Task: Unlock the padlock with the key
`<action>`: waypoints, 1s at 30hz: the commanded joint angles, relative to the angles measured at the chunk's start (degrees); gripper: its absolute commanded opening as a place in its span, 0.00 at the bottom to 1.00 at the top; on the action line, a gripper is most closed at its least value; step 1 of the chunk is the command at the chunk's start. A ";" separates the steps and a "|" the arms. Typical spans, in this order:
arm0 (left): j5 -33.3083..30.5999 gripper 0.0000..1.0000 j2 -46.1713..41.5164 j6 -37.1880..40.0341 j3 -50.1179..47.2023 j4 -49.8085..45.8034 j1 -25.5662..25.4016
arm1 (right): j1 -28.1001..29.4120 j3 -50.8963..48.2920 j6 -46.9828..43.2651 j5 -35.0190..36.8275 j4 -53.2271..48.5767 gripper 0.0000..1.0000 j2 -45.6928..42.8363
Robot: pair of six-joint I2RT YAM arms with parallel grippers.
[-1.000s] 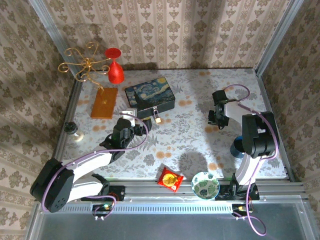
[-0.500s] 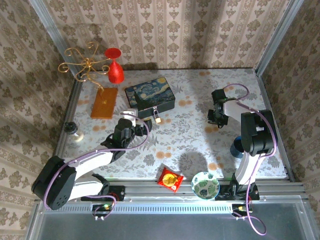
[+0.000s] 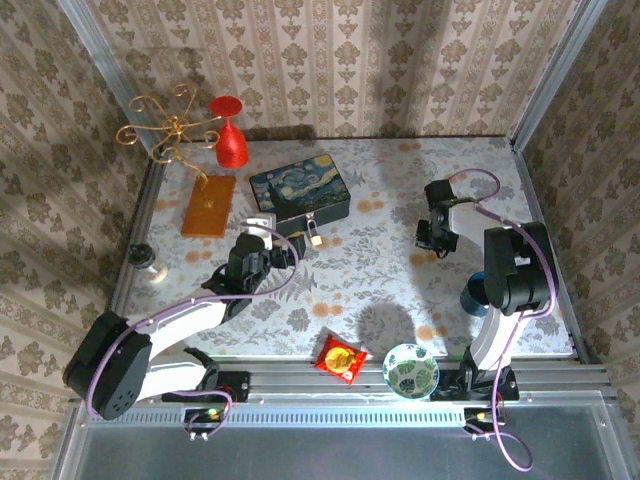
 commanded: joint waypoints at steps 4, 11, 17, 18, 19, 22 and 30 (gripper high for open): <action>1.16 1.00 0.55 0.45 2.13 0.53 -0.45 | 0.28 -1.89 0.13 -0.32 -2.57 0.04 -2.97; -0.15 1.00 0.81 -3.91 5.77 -6.26 -0.41 | 2.30 -2.53 -0.60 -1.18 -3.34 0.00 -6.67; 3.71 1.00 1.93 -8.05 12.89 -16.45 0.16 | 6.22 -5.43 -2.24 -6.51 0.86 0.00 -14.01; 4.77 1.00 2.09 -8.42 13.76 -17.49 0.27 | 6.94 -5.94 -2.22 -7.43 1.72 0.00 -15.26; 6.31 1.00 2.26 -8.73 14.70 -18.35 0.50 | 7.80 -6.72 -2.18 -9.07 2.99 0.00 -16.81; 11.19 0.99 2.65 -9.78 16.41 -18.82 1.29 | 9.97 -9.06 -1.44 -16.36 8.41 0.00 -21.29; 25.54 0.89 3.87 -10.02 20.78 -17.76 2.27 | 17.24 -13.44 -0.86 -25.16 23.12 0.00 -31.95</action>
